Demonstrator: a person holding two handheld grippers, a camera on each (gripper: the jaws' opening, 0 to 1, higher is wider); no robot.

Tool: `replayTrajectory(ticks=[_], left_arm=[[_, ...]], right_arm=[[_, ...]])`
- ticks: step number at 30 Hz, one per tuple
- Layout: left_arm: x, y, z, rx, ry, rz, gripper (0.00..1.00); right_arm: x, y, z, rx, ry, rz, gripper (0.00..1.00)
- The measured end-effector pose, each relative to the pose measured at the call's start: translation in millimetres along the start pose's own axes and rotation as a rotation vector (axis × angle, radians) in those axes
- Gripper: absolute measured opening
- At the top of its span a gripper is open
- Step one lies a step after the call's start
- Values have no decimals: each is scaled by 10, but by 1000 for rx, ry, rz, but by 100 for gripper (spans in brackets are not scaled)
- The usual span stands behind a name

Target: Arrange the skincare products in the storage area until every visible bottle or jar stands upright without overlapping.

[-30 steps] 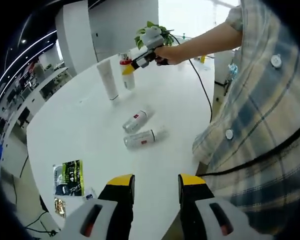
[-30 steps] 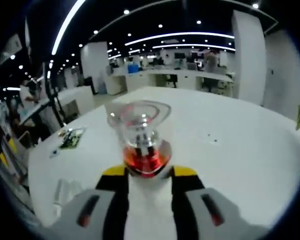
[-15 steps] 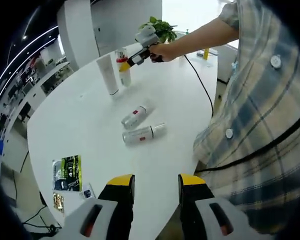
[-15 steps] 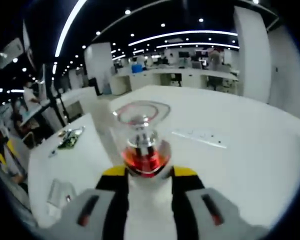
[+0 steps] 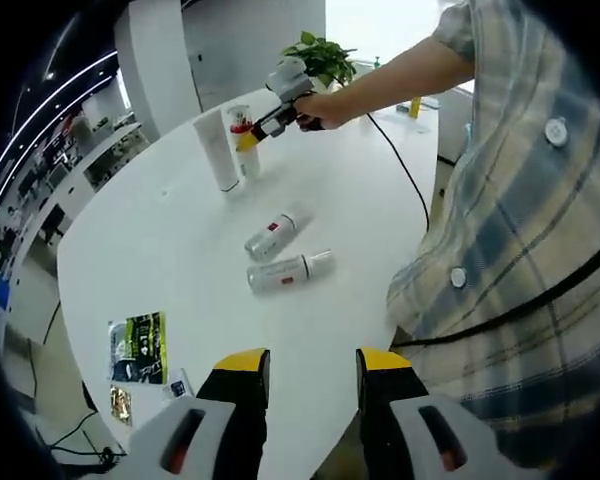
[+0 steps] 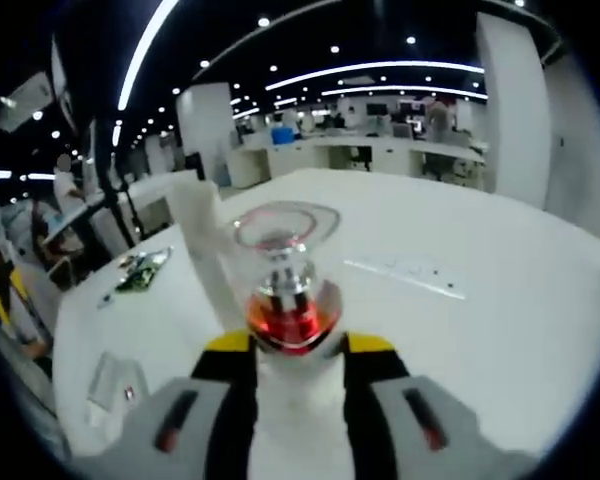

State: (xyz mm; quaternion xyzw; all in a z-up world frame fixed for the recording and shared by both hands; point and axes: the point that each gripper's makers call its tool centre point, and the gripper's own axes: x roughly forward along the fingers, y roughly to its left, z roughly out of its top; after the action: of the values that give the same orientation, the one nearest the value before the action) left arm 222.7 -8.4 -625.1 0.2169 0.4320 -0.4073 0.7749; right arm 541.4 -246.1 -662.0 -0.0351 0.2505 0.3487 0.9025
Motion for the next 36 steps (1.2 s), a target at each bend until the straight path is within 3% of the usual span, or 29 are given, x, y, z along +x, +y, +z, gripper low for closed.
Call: replayTrajectory(ticks=[7,12,19,23,28,30,36], left_arm=[[5,-54,-30,-52,-7,5,34],[41,-83,-65,-81,6,10,27],[8,18,46,-198,-65,40,27],[-33,65,106,-219,-115,44,26],[-38,58,145,-175,-140,52,25],[-23,44,139,-171,-134,51,25],[-4,21,145,-155,-131,47,27]], right_arm=[[19,25,-51,-26,20,15,30],[51,15,-50,-23,9,12,30],[65,0,-54,35,-38,7,31],[66,2,-48,51,-52,11,32],[68,9,-43,55,-65,11,33],[71,7,-40,115,-63,18,33],[62,36,-44,66,-39,35,35]])
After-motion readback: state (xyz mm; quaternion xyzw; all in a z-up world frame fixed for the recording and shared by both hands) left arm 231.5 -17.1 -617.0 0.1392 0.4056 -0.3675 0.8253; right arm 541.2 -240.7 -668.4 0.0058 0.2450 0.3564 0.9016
